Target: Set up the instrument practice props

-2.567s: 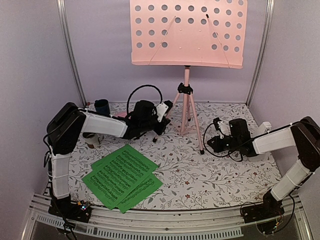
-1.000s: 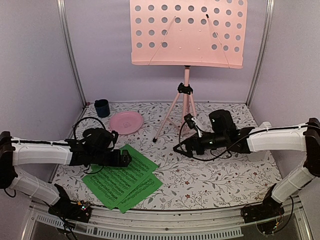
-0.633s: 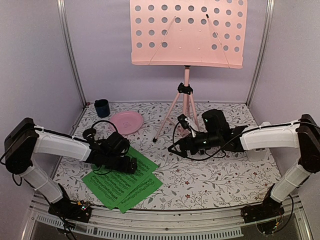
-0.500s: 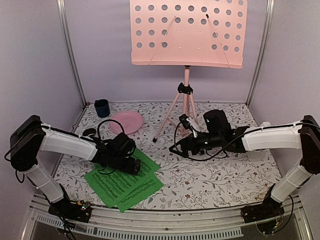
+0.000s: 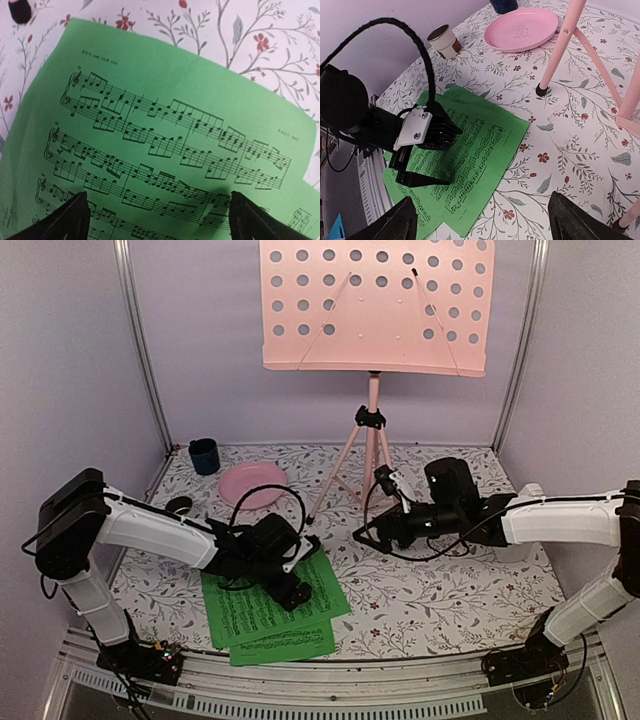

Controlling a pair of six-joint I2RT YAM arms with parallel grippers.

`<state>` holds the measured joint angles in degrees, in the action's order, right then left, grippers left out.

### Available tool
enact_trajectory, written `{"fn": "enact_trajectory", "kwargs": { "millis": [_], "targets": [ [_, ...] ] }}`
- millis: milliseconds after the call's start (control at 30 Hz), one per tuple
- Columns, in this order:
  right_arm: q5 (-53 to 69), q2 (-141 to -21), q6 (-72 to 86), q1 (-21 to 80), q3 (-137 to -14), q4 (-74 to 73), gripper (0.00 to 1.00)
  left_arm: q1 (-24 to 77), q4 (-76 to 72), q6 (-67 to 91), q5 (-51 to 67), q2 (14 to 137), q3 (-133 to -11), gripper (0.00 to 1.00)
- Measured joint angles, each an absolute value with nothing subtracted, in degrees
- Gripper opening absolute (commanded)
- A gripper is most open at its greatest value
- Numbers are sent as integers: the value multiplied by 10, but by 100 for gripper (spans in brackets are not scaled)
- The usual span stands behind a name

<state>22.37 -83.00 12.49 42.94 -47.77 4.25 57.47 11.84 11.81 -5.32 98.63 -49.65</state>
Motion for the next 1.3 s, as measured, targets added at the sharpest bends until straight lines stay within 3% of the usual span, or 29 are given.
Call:
{"fn": "enact_trajectory", "kwargs": {
  "millis": [200,467,800,1300],
  "targets": [
    [239,-831,126,430,-463,42,89,558,87,100,-32,948,-504,99],
    [247,-862,126,447,-463,52,86,544,78,250,-55,788,-444,99],
    [271,-926,146,472,-465,79,83,401,97,382,20,585,-302,99],
    [303,-1057,158,507,-548,88,75,195,112,397,163,549,-236,99]
  ]
}}
